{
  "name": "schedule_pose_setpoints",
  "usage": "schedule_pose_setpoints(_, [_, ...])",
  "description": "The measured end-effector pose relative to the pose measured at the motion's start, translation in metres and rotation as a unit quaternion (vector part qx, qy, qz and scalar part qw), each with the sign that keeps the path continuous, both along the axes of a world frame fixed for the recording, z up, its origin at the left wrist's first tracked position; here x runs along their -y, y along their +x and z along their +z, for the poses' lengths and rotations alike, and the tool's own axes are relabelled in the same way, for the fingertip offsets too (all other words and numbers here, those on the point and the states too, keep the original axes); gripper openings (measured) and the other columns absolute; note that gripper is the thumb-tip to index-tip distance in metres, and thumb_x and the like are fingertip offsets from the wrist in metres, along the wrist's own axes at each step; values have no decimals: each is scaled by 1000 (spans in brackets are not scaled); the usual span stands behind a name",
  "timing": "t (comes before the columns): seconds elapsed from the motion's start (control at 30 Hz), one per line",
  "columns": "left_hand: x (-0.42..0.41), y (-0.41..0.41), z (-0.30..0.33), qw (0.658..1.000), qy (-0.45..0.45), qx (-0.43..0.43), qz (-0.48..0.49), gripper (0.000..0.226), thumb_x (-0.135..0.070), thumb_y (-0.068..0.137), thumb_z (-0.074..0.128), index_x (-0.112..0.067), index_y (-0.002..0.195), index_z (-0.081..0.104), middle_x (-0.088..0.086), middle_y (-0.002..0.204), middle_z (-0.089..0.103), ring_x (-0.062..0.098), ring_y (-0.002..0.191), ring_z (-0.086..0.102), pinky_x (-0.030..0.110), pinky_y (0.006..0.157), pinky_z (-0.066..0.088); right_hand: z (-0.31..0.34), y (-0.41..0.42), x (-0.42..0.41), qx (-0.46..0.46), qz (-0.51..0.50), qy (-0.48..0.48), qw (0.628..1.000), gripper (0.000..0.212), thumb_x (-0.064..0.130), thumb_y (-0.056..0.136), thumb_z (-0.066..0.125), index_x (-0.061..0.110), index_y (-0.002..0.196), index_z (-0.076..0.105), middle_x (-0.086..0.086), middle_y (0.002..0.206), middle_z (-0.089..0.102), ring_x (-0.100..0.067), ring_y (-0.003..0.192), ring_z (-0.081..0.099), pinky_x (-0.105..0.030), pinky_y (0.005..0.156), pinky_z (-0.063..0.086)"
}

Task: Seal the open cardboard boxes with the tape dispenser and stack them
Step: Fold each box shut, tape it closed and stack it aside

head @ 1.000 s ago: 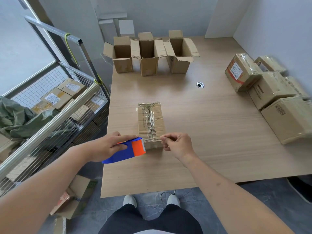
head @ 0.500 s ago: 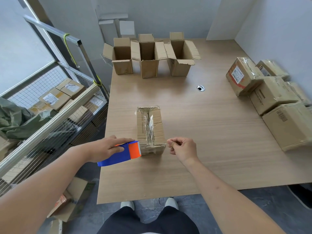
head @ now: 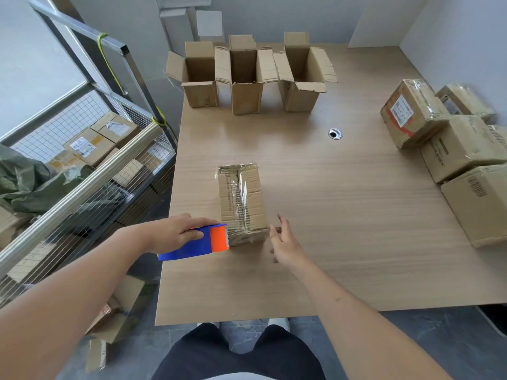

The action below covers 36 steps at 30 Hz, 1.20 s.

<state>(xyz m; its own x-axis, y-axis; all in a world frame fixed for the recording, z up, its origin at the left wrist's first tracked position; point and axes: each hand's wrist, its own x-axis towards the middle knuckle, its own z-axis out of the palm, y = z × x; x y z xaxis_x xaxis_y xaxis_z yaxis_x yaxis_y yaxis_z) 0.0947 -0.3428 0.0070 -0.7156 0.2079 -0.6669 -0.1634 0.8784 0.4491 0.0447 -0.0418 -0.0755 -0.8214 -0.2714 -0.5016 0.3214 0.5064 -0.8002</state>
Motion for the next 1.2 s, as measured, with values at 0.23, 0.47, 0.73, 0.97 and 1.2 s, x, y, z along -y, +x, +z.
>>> schedule_pose_setpoints(0.23, [2,-2,-3,1000,7,10,5,47,-39,111,36,-65,149,26,-7,128,48,16,112,50,37,99,38,-1,-4,10,-393,151,168,891,57,46,108,27,25,161,27,0,167,25,-18,153,24,-39,122,26])
schedule_pose_setpoints(0.47, [8,3,-12,999,39,1,27,47,-42,110,38,-71,145,27,-8,119,50,12,107,52,37,98,39,-26,-20,24,-495,339,219,770,64,33,103,58,35,160,28,-3,169,18,-25,157,12,-47,126,19])
schedule_pose_setpoints(0.73, [37,34,-28,994,93,-1,59,49,-42,108,45,-76,140,29,-13,121,53,12,113,53,39,103,40,-26,-24,24,-475,355,227,772,62,41,102,54,39,159,29,-3,168,22,-25,156,18,-52,122,27])
schedule_pose_setpoints(0.97, [48,34,-28,998,39,-6,53,47,-44,109,38,-69,147,24,-10,124,51,13,114,51,42,104,40,-12,-21,27,-417,384,268,779,61,48,106,37,48,158,6,4,171,2,-20,158,-3,-46,127,6])
schedule_pose_setpoints(1.2, [26,35,-50,996,32,12,87,44,-43,111,31,-53,153,28,-8,140,52,16,121,51,38,103,37,-6,-19,28,-398,389,275,784,57,48,109,31,50,159,2,5,171,-7,-16,156,-16,-36,124,-13])
